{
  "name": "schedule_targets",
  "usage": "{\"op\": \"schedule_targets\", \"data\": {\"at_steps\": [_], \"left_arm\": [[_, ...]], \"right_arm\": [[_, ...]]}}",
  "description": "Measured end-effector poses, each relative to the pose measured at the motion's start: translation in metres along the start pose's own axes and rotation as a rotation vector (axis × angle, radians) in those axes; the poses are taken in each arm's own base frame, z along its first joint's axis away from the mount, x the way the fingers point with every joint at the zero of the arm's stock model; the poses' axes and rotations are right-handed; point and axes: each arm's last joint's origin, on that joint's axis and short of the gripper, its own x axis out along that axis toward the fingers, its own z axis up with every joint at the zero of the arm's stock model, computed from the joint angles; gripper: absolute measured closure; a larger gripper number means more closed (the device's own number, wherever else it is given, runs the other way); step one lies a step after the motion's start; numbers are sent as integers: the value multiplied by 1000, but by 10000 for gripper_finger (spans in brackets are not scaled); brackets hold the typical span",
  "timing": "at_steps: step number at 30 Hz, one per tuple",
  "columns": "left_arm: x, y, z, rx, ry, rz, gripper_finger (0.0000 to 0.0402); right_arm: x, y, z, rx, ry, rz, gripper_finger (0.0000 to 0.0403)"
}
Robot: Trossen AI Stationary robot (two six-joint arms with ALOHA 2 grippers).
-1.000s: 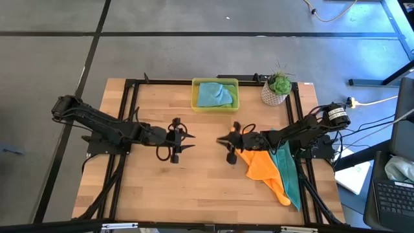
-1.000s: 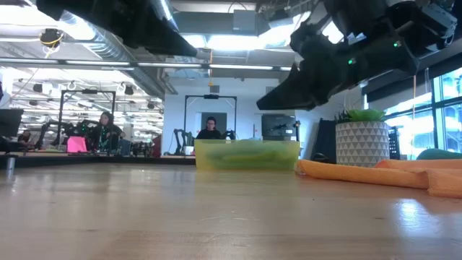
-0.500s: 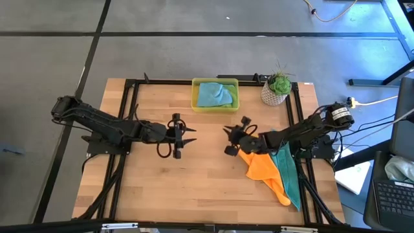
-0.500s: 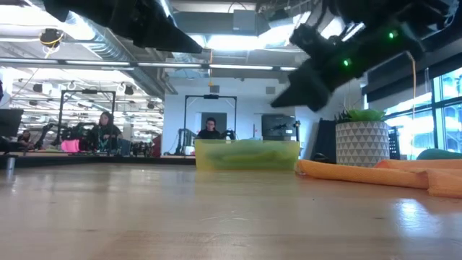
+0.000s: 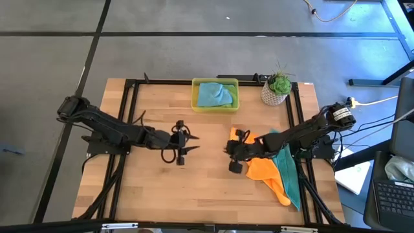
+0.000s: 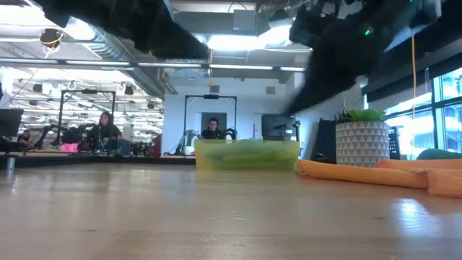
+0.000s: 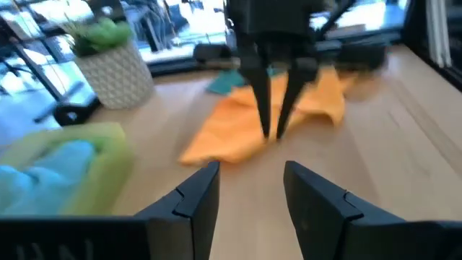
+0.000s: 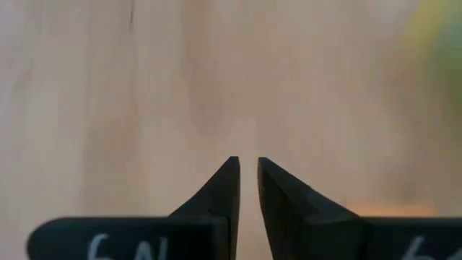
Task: Fold microfiber towels
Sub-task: Fold the orange cloth
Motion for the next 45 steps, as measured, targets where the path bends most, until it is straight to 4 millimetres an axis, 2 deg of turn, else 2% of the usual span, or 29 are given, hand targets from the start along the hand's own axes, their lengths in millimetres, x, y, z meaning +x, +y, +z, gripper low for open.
{"op": "schedule_targets", "data": {"at_steps": [3,6,10,13,17,25,29,36,45], "left_arm": [[0,-13,-7,29,37,-47,254],[-3,-22,-10,53,58,-14,254],[-10,-32,-15,73,99,41,254],[-16,-42,-19,72,121,19,254],[-22,-52,-20,70,116,-2,254],[-32,-67,-21,72,105,-55,254],[-34,-69,-21,86,101,-53,254],[-34,-69,-21,71,101,-53,254],[-32,-66,-21,94,104,-42,254]], "right_arm": [[-12,-1,-1,154,287,31,350],[-25,5,-5,271,387,-21,350],[-33,26,-27,243,364,-76,350],[-40,38,-51,315,372,-120,350],[-44,54,-76,376,279,-146,333],[-49,73,-76,445,143,-66,235],[-45,73,-82,474,169,-104,206],[-33,74,-101,575,352,-174,211],[-29,72,-106,548,349,-229,243]]}}
